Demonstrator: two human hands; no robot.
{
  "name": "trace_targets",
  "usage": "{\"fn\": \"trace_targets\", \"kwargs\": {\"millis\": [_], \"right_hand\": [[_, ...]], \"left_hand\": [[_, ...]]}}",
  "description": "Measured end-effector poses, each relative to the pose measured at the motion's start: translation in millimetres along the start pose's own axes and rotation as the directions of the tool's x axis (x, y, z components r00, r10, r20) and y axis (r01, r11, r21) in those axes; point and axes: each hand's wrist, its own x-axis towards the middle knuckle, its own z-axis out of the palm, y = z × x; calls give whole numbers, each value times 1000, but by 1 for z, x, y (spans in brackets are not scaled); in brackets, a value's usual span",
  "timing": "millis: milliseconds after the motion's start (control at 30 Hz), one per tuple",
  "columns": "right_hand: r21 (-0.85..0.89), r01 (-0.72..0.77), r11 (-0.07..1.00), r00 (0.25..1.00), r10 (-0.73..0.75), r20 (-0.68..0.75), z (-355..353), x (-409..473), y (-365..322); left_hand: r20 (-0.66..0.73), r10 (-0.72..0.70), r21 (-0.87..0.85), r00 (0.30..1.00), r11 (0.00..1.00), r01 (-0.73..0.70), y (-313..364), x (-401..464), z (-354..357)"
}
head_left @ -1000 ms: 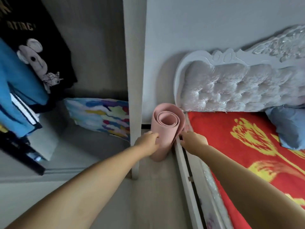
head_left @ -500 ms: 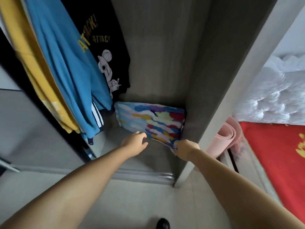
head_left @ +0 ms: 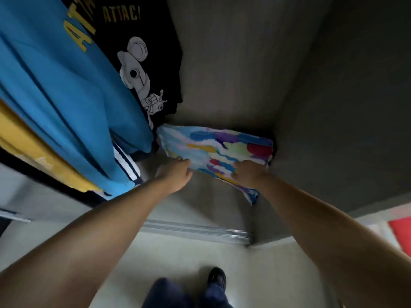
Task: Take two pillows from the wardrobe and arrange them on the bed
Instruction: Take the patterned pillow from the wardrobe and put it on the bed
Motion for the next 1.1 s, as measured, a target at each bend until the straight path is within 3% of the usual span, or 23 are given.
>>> {"fn": "trace_targets", "kwargs": {"millis": [233, 433, 567, 733, 867, 1000, 1100], "right_hand": [[106, -114, 988, 993, 116, -8, 6, 98, 10], [214, -298, 930, 952, 273, 137, 61, 160, 14], [227, -338, 913, 934, 295, 203, 96, 201, 19], [182, -293, 939, 956, 284, 73, 125, 281, 56], [48, -252, 966, 965, 255, -60, 128, 347, 95], [-82, -224, 971, 964, 209, -165, 130, 398, 122], [-99, -239, 966, 967, 228, -113, 139, 421, 134]], "left_hand": [[131, 163, 232, 978, 954, -190, -37, 104, 14], [236, 183, 114, 954, 970, -214, -57, 183, 62], [211, 208, 112, 955, 965, -235, -73, 229, 105], [140, 319, 173, 938, 924, -340, -86, 302, 155], [-86, 362, 293, 928, 900, -324, -84, 368, 180], [18, 225, 392, 974, 895, -214, -91, 420, 215], [47, 168, 435, 985, 884, -172, -99, 438, 234]]}}
